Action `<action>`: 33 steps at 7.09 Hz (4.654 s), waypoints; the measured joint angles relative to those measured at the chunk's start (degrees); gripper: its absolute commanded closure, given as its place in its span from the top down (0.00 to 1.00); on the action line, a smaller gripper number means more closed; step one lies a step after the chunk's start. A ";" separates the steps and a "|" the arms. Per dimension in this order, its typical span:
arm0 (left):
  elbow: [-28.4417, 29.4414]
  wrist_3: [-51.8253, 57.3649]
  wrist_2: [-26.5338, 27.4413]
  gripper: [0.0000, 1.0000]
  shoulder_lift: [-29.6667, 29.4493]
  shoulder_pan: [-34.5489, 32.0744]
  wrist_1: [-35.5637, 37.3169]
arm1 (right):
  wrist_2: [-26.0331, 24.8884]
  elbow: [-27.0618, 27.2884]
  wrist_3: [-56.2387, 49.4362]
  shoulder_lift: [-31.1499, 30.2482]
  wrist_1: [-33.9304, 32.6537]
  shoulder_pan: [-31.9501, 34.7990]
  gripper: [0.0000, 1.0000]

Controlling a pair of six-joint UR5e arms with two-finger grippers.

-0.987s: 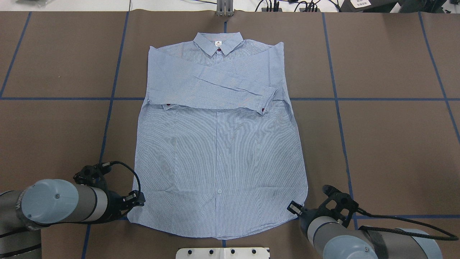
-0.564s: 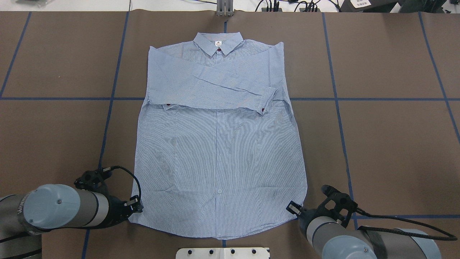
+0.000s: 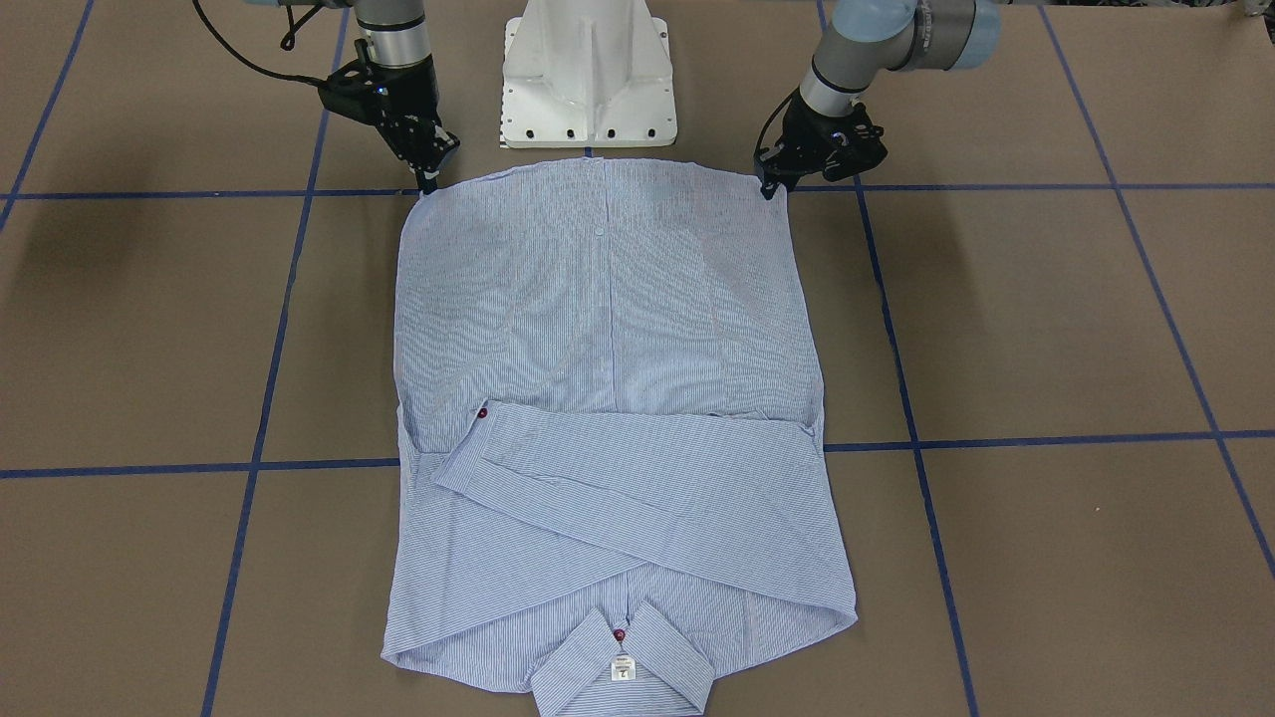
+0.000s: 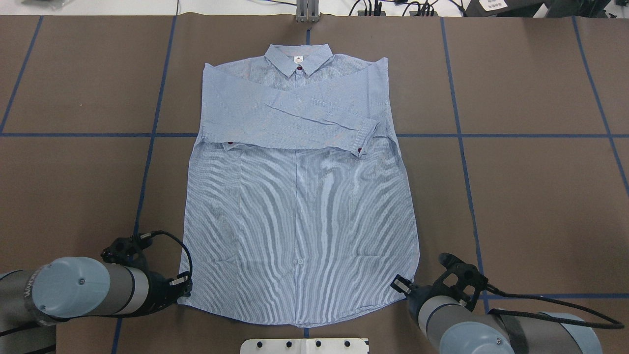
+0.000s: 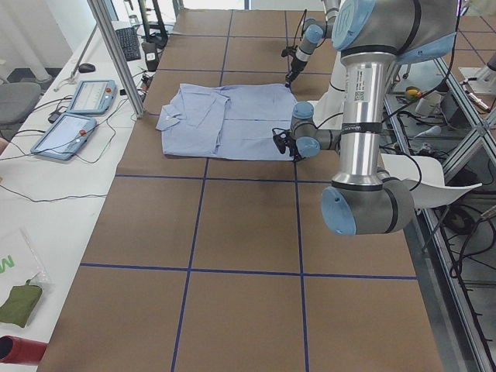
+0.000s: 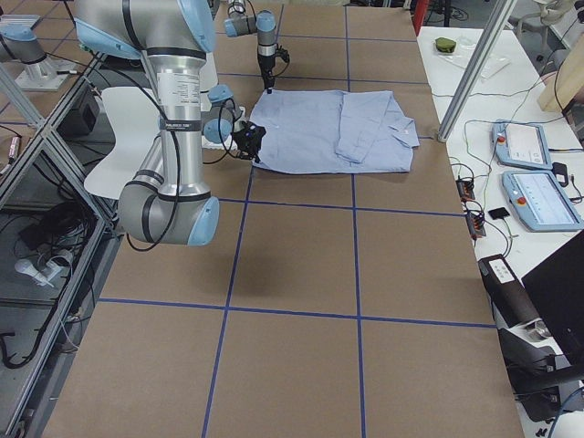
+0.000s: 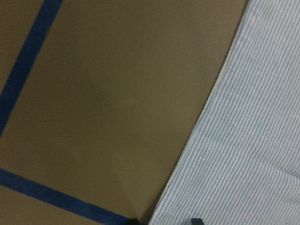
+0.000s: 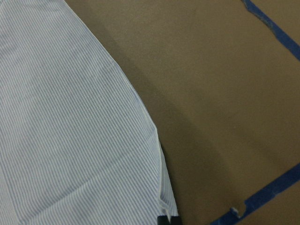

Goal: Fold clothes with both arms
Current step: 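Move the left gripper to the other hem corner and grasp both hem corners, then lift the hem with both grippers and fold it up toward the collar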

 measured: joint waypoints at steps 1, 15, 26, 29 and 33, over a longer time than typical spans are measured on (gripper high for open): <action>-0.47 -0.16 0.09 0.00 0.08 -0.15 0.07 | 0.00 -0.06 0.00 0.00 0.00 0.00 0.00; -8.03 -1.53 -9.36 0.00 -6.77 -25.08 0.50 | -0.42 8.12 0.68 5.02 -1.20 17.31 0.00; 22.81 5.24 -14.25 0.00 -27.41 -39.22 -1.04 | -8.94 -11.83 0.42 17.82 6.87 30.74 0.00; 34.59 8.41 -14.13 0.00 -32.34 -40.38 -7.23 | -5.30 -24.03 -0.10 24.20 10.86 34.51 0.00; 48.01 12.89 -12.07 0.08 -37.43 -40.71 -14.35 | 0.21 -38.59 -1.49 28.77 19.59 37.05 0.00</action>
